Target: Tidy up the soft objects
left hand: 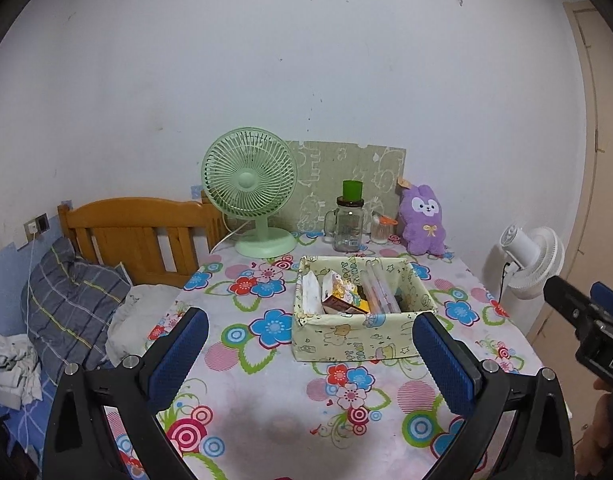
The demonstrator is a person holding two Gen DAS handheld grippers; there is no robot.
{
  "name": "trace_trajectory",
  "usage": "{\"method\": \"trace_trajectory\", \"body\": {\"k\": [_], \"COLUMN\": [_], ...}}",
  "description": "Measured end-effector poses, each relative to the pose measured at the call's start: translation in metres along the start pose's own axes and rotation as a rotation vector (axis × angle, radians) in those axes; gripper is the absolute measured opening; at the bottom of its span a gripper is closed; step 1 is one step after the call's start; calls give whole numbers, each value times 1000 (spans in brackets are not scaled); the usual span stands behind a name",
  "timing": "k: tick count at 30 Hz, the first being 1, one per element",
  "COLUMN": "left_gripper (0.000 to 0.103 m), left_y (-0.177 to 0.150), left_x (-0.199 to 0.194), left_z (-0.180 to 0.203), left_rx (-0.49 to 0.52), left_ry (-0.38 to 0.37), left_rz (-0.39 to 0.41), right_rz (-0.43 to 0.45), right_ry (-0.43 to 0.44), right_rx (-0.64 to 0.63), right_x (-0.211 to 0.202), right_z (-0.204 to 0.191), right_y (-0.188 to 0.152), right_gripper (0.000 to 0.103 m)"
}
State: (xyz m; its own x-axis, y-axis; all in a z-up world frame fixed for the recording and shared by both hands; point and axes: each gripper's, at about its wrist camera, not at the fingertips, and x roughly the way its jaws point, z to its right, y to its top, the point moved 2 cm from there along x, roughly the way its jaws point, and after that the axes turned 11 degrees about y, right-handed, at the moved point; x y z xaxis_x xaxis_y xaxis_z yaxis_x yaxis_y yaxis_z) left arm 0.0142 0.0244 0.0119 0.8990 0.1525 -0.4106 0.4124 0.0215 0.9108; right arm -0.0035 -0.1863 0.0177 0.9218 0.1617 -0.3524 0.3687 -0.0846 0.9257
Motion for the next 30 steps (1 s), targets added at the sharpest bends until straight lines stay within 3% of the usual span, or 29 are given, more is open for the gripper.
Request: {"method": "trace_trajectory", "body": {"k": [30], "left_gripper": [103], "left_y": [-4], "left_x": [12], "left_z": [-4], "left_rx": [-25], "left_ry": [-25], "left_rz": [-20], "right_rz": [-17], "right_ry": [4], "right_rx": [-6], "right_x": [12], "right_z": [-4], "right_y": [-1], "right_gripper": [101]}}
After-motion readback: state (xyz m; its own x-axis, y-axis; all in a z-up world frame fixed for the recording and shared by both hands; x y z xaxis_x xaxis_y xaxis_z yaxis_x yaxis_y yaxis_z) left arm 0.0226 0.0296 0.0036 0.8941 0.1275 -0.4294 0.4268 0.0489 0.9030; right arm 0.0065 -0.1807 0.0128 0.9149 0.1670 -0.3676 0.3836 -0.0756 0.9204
